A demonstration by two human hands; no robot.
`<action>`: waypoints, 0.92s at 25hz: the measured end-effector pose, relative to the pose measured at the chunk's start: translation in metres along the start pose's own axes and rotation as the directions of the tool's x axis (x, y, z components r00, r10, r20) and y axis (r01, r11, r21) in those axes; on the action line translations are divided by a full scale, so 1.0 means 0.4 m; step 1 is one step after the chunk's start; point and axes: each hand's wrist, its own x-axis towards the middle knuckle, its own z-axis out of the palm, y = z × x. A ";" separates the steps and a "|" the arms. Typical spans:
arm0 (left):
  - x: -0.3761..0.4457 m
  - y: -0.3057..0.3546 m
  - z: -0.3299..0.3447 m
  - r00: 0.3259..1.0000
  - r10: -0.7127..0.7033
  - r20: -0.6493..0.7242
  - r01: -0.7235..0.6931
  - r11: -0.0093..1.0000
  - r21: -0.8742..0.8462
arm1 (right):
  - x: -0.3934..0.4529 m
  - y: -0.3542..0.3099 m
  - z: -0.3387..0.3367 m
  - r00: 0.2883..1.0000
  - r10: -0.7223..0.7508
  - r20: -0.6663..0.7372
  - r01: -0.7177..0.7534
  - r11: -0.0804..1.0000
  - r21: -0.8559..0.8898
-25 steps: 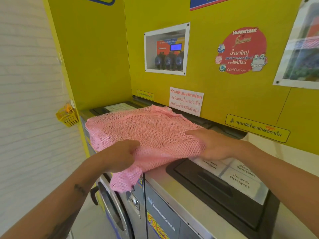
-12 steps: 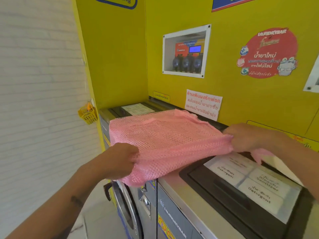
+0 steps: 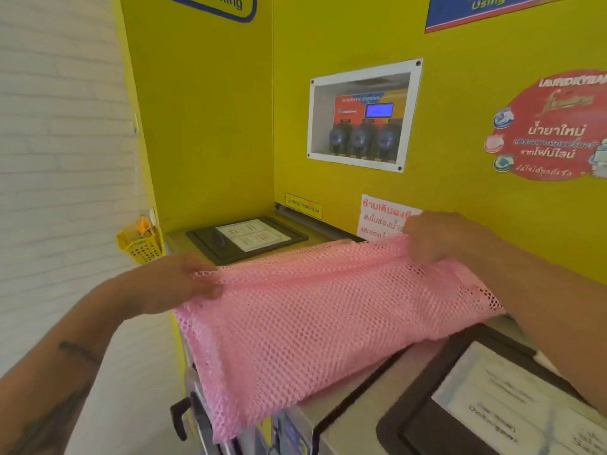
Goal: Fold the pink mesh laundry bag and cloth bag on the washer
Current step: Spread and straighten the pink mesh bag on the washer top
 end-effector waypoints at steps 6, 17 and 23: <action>0.255 -0.142 -0.027 0.961 -0.051 -0.273 0.087 0.989 0.123 | 0.258 -0.187 0.004 0.938 -0.088 -0.336 0.059 0.994 -0.097; 0.353 -0.120 0.221 0.999 0.029 0.033 -0.040 0.919 0.391 | 0.351 -0.247 0.168 0.936 -0.084 -0.341 0.008 0.976 -0.217; 0.357 -0.125 0.234 0.999 0.048 -0.026 -0.032 0.906 0.422 | 0.266 -0.227 0.156 0.778 -0.143 -0.612 0.171 0.985 -0.013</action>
